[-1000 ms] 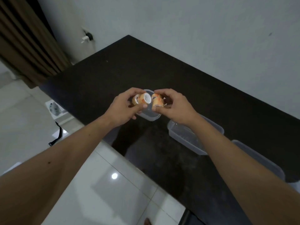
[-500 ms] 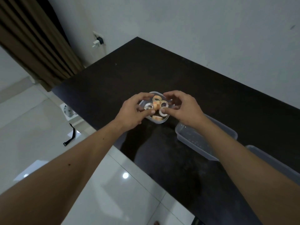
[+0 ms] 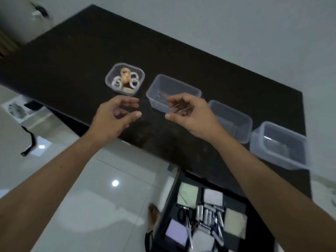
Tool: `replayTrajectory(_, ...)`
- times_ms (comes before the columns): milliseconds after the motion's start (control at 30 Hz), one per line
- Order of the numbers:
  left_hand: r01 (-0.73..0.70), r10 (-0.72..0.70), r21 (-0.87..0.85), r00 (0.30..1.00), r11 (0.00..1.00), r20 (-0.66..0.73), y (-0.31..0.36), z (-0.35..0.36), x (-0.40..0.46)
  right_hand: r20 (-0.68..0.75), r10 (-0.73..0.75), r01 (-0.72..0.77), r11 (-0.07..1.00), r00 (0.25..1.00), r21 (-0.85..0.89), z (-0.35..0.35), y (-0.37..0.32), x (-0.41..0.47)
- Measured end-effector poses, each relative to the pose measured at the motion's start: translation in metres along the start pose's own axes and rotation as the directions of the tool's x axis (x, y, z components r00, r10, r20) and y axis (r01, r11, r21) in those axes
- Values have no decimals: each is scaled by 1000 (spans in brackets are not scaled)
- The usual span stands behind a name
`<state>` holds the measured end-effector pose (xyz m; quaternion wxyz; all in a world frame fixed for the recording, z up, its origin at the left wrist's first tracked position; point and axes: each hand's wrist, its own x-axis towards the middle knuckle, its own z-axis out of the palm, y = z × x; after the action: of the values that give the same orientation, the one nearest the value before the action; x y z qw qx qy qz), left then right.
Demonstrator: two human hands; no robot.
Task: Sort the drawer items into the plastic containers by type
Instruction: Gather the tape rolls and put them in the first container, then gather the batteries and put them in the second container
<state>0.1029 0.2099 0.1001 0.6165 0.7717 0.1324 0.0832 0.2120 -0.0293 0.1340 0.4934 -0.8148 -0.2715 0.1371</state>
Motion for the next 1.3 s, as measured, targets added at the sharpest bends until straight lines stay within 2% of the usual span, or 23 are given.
replayTrajectory(167,-12,9,22,988,1000,154,-12,49,-80,-61,133,-129,990,989,64,-17,23,-122)
replayTrajectory(333,63,-118,145,902,988,415,-33,113,-145,-141,270,-255,960,953,112,-30,50,-221)
replayTrajectory(600,139,-174,104,806,985,566,-76,209,-195,-171,448,-446,893,877,50,-36,128,-338)
replayTrajectory(733,162,-205,127,778,979,594,-104,237,-199,-129,530,-535,845,838,-3,-32,174,-373)
replayTrajectory(867,136,-239,225,806,965,541,-129,247,-203,-53,564,-566,821,824,-73,-15,206,-384)
replayTrajectory(1100,-29,-146,384,896,923,419,-150,264,-198,-35,473,-466,849,880,-251,8,223,-380)
replayTrajectory(1300,-146,-127,499,872,854,473,-155,267,-194,-31,418,-406,859,908,-312,14,232,-383)
